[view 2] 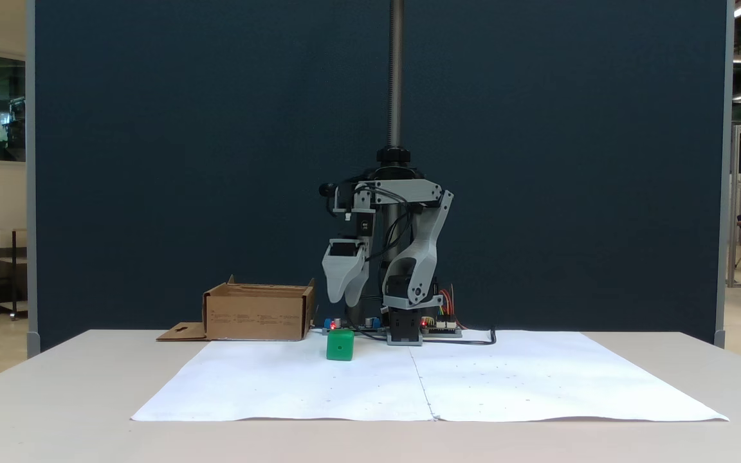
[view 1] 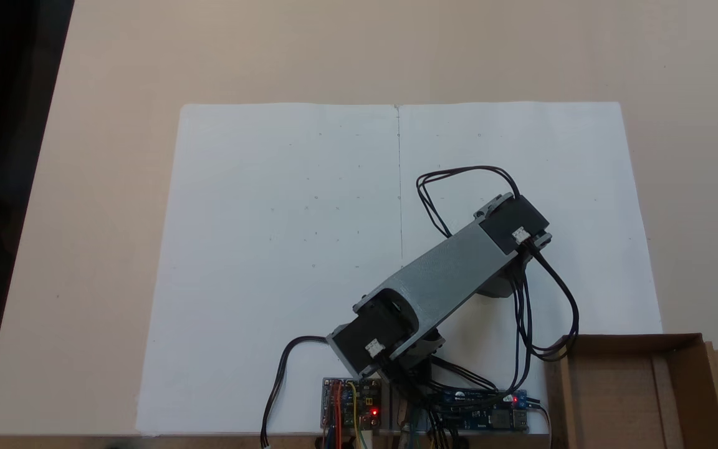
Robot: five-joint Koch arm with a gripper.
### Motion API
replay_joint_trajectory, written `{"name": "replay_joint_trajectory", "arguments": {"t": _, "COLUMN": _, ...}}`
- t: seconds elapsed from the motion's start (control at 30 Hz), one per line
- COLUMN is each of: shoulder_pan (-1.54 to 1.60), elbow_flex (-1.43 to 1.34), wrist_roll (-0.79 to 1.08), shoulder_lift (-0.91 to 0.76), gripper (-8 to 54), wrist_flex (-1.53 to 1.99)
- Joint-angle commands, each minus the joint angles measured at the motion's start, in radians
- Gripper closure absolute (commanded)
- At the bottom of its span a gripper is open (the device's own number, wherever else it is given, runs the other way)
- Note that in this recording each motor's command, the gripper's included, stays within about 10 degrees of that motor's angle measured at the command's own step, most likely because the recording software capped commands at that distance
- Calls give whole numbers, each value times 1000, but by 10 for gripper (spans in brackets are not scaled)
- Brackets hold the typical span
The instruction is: Grasp a green dice and put it in the bin.
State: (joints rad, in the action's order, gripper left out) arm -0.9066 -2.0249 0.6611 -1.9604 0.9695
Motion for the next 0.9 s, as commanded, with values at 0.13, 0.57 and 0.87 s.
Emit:
{"name": "replay_joint_trajectory", "arguments": {"t": 0.13, "shoulder_pan": -9, "elbow_flex": 3, "wrist_roll": 123, "shoulder_lift": 21, "gripper": -69, "wrist_flex": -186}}
{"name": "replay_joint_trajectory", "arguments": {"t": 0.57, "shoulder_pan": -5, "elbow_flex": -80, "wrist_roll": 227, "shoulder_lift": 21, "gripper": -69, "wrist_flex": -186}}
{"name": "replay_joint_trajectory", "arguments": {"t": 0.87, "shoulder_pan": -9, "elbow_flex": -123, "wrist_roll": 293, "shoulder_lift": 32, "gripper": -68, "wrist_flex": -186}}
